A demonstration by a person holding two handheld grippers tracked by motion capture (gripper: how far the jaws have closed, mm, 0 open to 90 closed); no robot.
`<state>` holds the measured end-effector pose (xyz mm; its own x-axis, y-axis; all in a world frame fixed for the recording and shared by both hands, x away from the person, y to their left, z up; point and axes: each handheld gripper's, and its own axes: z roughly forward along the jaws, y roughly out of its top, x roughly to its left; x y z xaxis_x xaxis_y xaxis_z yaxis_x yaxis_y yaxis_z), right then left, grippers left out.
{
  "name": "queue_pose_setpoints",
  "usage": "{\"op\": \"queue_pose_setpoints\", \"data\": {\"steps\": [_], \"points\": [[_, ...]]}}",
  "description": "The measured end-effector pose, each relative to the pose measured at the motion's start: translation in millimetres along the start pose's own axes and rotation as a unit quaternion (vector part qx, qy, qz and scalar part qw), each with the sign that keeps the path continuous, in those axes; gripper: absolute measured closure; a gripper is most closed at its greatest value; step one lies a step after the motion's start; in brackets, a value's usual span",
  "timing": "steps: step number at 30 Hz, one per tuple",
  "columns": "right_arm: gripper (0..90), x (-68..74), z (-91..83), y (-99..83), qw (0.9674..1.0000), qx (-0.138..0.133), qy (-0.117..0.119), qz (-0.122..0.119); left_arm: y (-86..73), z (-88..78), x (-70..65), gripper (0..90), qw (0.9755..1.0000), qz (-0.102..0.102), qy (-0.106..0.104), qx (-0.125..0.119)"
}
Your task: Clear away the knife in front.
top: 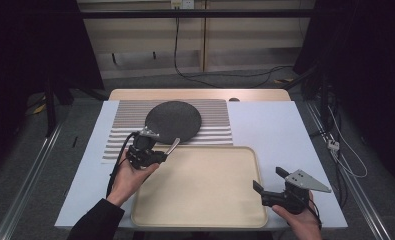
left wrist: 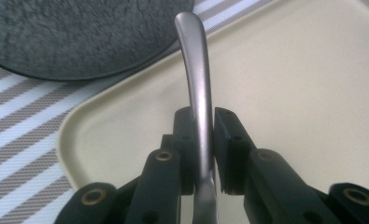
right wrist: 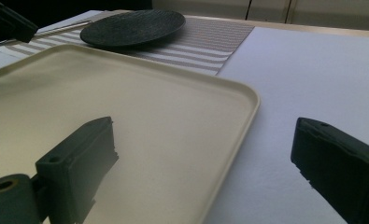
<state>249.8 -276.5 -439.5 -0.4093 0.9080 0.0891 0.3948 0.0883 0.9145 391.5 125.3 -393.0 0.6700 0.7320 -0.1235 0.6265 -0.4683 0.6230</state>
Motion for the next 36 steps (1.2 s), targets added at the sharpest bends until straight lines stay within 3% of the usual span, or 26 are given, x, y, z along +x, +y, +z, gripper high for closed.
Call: {"op": "queue_pose_setpoints", "data": {"steps": [1,4,16,21,22,23,28,31,36], "points": [[6.6,0.0,0.0,0.0,1.0000,0.000,0.000,0.000,-0.6,0.2,0.1,80.0,0.9999,0.000,-0.015,0.003],[6.6,0.1,-0.1,0.0,1.0000,-0.001,0.000,0.001,-3.0,3.0,-2.6,80.0,0.9998,-0.004,-0.018,0.005],[6.7,0.3,0.1,-0.2,1.0000,0.002,0.001,-0.001,-9.7,23.3,-10.3,79.9,0.9995,-0.005,-0.022,0.022],[6.7,0.3,0.3,-0.5,1.0000,0.004,0.002,-0.005,-11.9,26.7,-12.1,79.9,0.9995,-0.007,-0.018,0.025],[6.7,0.2,0.4,-0.6,1.0000,0.004,0.002,-0.004,-12.7,27.4,-13.0,79.9,0.9996,-0.008,-0.008,0.024],[6.7,0.2,0.3,-0.5,1.0000,0.004,0.002,-0.002,-13.3,28.0,-11.9,79.9,0.9995,-0.009,-0.017,0.026],[6.7,0.5,0.1,-0.5,1.0000,0.004,0.003,-0.005,-18.3,30.9,-11.2,79.9,0.9991,-0.012,-0.020,0.036],[6.7,0.4,0.3,-0.5,1.0000,0.004,0.002,-0.005,-19.9,33.5,-12.0,79.9,0.9990,-0.005,-0.013,0.041],[6.7,0.4,0.3,-0.5,1.0000,0.004,0.002,-0.005,-23.3,38.2,-11.7,79.9,0.9987,-0.011,-0.014,0.049]]}}
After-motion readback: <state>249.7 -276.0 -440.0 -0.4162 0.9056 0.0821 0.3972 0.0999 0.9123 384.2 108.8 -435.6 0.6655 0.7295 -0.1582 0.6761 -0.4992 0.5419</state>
